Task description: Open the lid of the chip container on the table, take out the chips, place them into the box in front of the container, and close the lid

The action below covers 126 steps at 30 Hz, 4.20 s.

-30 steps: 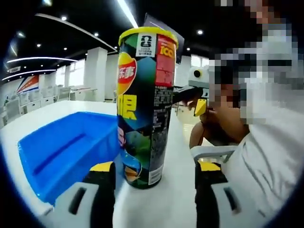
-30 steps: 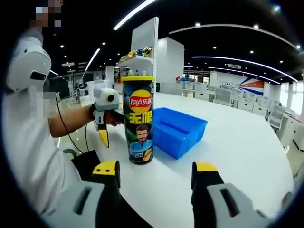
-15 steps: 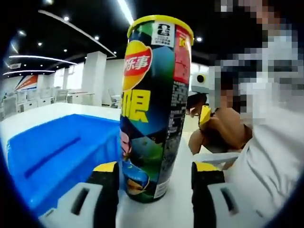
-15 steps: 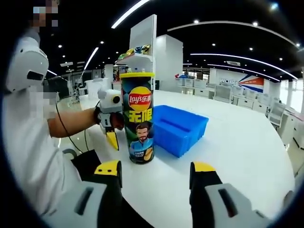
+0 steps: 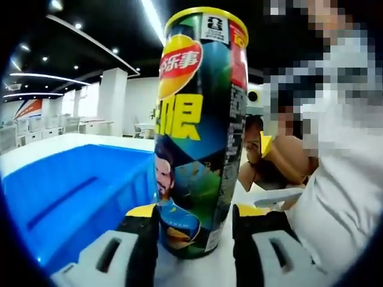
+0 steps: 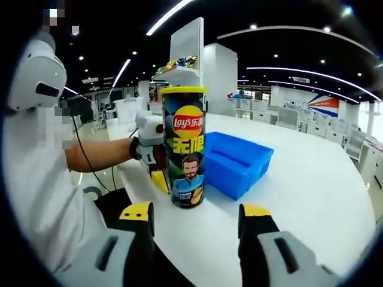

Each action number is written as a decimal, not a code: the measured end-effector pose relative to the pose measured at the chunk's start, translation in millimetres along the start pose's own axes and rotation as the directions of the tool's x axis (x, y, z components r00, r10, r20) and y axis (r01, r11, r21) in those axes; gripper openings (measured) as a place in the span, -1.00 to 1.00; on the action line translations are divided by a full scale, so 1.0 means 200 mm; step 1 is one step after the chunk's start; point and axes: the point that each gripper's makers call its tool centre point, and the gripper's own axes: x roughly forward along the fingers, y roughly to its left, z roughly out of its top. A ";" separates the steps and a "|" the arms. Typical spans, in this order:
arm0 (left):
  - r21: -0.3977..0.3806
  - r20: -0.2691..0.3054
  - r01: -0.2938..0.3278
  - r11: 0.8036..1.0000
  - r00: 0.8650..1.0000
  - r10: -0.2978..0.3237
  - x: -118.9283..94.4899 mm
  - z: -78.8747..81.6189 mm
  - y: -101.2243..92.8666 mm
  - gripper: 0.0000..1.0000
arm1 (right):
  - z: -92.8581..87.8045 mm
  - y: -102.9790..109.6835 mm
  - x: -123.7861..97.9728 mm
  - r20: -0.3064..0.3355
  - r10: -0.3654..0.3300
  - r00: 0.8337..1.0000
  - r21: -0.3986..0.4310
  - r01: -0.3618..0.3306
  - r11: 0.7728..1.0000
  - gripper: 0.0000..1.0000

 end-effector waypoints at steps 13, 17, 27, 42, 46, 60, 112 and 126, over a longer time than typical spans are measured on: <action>0.001 -0.006 -0.018 1.000 1.000 0.018 0.00 0.00 0.00 -0.06 | -0.02 -0.02 -0.01 0.004 0.000 1.000 0.013 0.000 1.000 0.05; 0.002 -0.012 -0.024 1.000 1.000 0.024 0.00 0.00 0.00 -0.07 | -0.03 0.00 0.02 0.000 0.013 1.000 0.018 -0.013 1.000 0.04; 0.007 -0.055 -0.074 0.997 0.996 0.074 -0.01 -0.01 -0.02 -0.07 | -0.01 0.01 0.02 0.008 0.021 1.000 0.007 -0.021 1.000 0.05; 0.000 -0.078 -0.224 0.975 0.972 0.224 -0.04 -0.02 -0.03 -0.07 | 0.07 0.01 0.01 0.043 0.011 0.999 0.010 -0.011 1.000 0.13; -0.001 -0.064 -0.256 0.967 0.965 0.255 -0.04 -0.02 -0.03 -0.07 | 0.13 0.01 -0.01 0.080 0.011 0.997 0.007 -0.011 1.000 0.13; -0.009 -0.057 -0.347 0.938 0.936 0.346 -0.03 -0.02 -0.03 -0.08 | 0.29 -0.01 -0.08 0.219 -0.036 0.975 0.026 0.031 0.999 0.11; -0.025 -0.001 -0.429 0.903 0.903 0.429 -0.01 -0.01 -0.01 -0.09 | 0.73 0.07 0.31 0.369 -0.306 0.877 0.005 0.328 0.945 0.02; -0.014 -0.013 -0.436 0.900 0.900 0.436 -0.01 -0.01 -0.01 -0.11 | 0.73 0.07 0.31 0.342 -0.305 0.889 0.110 0.284 0.952 -0.06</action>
